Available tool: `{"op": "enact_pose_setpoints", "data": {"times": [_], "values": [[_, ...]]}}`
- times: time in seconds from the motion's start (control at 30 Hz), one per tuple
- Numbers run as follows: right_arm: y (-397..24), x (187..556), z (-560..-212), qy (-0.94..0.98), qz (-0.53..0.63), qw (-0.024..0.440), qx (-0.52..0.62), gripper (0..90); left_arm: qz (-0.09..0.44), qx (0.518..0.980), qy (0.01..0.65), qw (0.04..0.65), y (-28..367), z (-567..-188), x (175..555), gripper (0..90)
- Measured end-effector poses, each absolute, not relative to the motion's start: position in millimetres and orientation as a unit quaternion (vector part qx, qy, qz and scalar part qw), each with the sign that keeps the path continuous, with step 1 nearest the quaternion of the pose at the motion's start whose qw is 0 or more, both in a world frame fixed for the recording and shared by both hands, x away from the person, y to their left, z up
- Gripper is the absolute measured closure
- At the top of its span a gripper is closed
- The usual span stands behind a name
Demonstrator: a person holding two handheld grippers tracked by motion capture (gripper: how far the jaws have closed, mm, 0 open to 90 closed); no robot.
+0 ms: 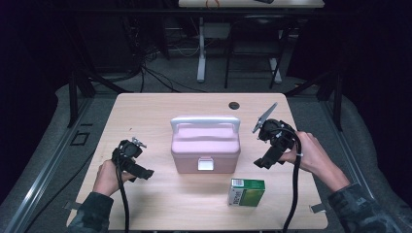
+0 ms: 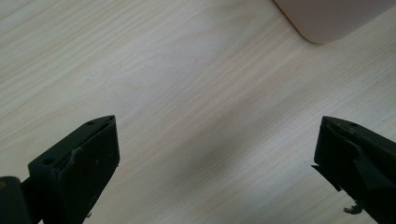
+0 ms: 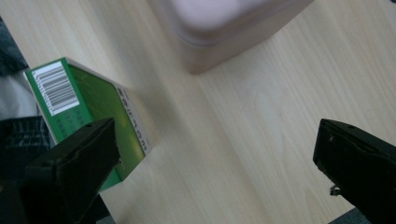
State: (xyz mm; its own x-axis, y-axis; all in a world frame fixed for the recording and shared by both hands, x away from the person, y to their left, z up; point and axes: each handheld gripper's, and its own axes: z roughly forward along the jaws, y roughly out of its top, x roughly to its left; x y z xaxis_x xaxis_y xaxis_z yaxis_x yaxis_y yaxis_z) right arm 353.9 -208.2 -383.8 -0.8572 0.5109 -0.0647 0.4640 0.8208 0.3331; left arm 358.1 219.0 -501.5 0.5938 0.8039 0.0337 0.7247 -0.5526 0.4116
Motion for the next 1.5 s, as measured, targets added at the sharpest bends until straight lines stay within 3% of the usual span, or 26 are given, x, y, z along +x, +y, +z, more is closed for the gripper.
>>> {"op": "enact_pose_setpoints", "data": {"times": [0.7,1.13,1.4,1.5], "values": [[-168,318,-394,0.983,0.09,0.049,0.154,0.0,0.095,0.87,0.445,0.187,224,-529,357,0.3],[-144,306,-421,0.994,0.032,0.03,0.104,0.2,0.086,0.874,0.443,0.183,221,-536,358,0.2],[-135,307,-435,0.996,0.004,0.015,0.088,28.7,0.083,0.875,0.439,0.186,220,-537,355,0.3],[-133,308,-439,0.996,-0.002,0.01,0.089,35.5,0.084,0.874,0.44,0.187,220,-537,353,0.3]]}}
